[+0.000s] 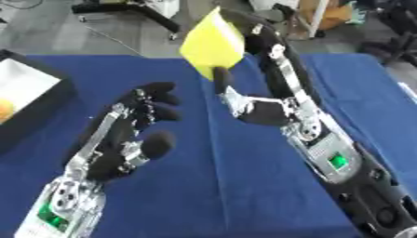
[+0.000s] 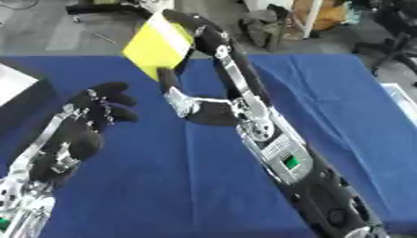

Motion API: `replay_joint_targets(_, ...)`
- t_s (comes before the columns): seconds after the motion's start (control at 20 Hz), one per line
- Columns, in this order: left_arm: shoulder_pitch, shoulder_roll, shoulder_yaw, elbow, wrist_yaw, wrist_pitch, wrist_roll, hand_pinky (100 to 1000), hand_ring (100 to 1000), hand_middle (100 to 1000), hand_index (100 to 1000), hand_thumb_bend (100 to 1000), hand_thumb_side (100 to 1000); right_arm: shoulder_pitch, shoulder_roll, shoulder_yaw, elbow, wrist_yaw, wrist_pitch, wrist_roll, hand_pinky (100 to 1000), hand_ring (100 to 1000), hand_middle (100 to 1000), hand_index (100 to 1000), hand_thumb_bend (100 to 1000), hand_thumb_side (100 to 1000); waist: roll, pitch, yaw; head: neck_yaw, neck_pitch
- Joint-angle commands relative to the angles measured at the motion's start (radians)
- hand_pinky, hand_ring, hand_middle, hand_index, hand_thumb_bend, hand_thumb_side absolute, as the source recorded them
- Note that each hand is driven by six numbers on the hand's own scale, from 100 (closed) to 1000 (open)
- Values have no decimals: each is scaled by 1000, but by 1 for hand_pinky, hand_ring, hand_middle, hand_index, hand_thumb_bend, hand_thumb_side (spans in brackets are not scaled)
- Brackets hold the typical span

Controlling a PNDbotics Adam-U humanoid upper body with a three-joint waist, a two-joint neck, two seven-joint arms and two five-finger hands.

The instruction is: Pick up the objects with one hand, pass them to the other hand, and then place them into the box on the other side of the table.

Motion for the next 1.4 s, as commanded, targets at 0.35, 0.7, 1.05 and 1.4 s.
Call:
replay_joint_targets(0.35, -42, -55, -18, 33, -25, 4, 54, 820, 659, 680, 848, 957, 558, -1, -35, 46, -21, -144, 4, 137, 517, 365, 292, 363, 100, 470, -7, -15, 8, -19, 2)
replay_joint_targets(0.7, -70, -74, -18, 75, -10, 7, 137, 818, 660, 680, 848, 948, 550, 4, -32, 51, -21, -269, 80, 154, 481, 326, 259, 336, 100, 470, -13, -11, 15, -12, 2)
replay_joint_targets(1.05, -71, -114, -15, 150, 28, -9, 227, 811, 650, 669, 844, 944, 552, 11, -24, 52, -21, -315, 113, 125, 477, 325, 258, 334, 100, 470, -17, -8, 21, -13, 2)
replay_joint_targets(1.4, -67, -144, -28, 195, 92, -15, 278, 797, 621, 636, 827, 952, 585, 16, -20, 53, -21, -338, 117, 130, 477, 324, 245, 324, 100, 470, -18, -6, 23, -20, 2)
